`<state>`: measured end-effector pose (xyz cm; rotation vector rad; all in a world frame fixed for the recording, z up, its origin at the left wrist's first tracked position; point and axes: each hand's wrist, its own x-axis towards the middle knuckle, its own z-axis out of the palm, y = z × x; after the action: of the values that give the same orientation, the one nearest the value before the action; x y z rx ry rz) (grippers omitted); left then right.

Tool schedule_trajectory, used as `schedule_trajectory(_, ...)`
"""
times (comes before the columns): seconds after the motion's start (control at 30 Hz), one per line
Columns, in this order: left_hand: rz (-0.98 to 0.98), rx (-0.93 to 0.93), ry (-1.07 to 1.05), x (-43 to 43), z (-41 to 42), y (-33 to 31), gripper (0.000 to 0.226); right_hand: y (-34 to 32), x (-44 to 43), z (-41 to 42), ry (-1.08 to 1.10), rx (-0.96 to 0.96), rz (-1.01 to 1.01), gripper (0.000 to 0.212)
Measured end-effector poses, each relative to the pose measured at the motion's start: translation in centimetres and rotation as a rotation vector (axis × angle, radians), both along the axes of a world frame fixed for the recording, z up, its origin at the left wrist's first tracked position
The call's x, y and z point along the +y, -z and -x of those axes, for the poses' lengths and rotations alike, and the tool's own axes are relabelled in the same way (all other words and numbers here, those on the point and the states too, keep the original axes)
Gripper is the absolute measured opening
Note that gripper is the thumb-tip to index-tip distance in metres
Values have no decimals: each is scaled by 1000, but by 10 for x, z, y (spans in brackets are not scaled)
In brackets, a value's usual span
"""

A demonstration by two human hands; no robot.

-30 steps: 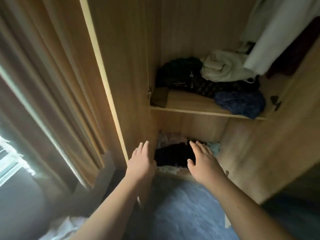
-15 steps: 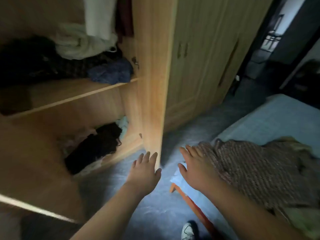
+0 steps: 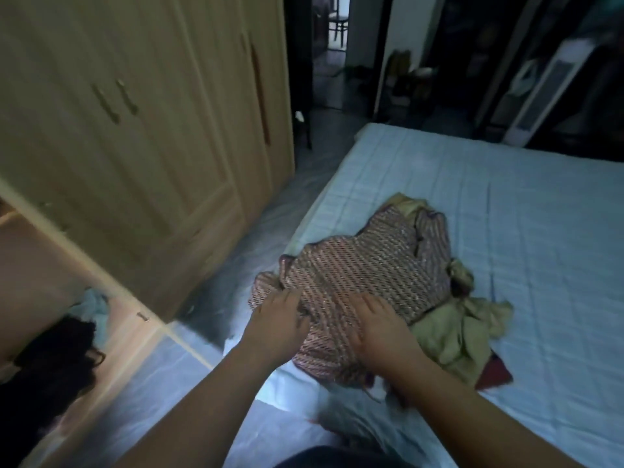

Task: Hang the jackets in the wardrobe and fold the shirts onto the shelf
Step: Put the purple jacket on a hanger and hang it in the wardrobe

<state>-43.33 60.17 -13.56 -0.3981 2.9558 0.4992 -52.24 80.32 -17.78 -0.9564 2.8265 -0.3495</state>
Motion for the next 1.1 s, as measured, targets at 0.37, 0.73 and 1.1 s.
schedule_trajectory(0.37, -101, -187, 130, 97, 127, 88, 58, 76, 123, 141, 117, -208, -23, 63)
schedule_trajectory(0.73, -211, -386, 203, 146, 151, 202, 26, 179, 142, 187, 13, -408, -78, 22)
schedule_trajectory(1.1, -197, -384, 105, 158, 176, 235, 67, 192, 118, 229, -180, -324, 12, 73)
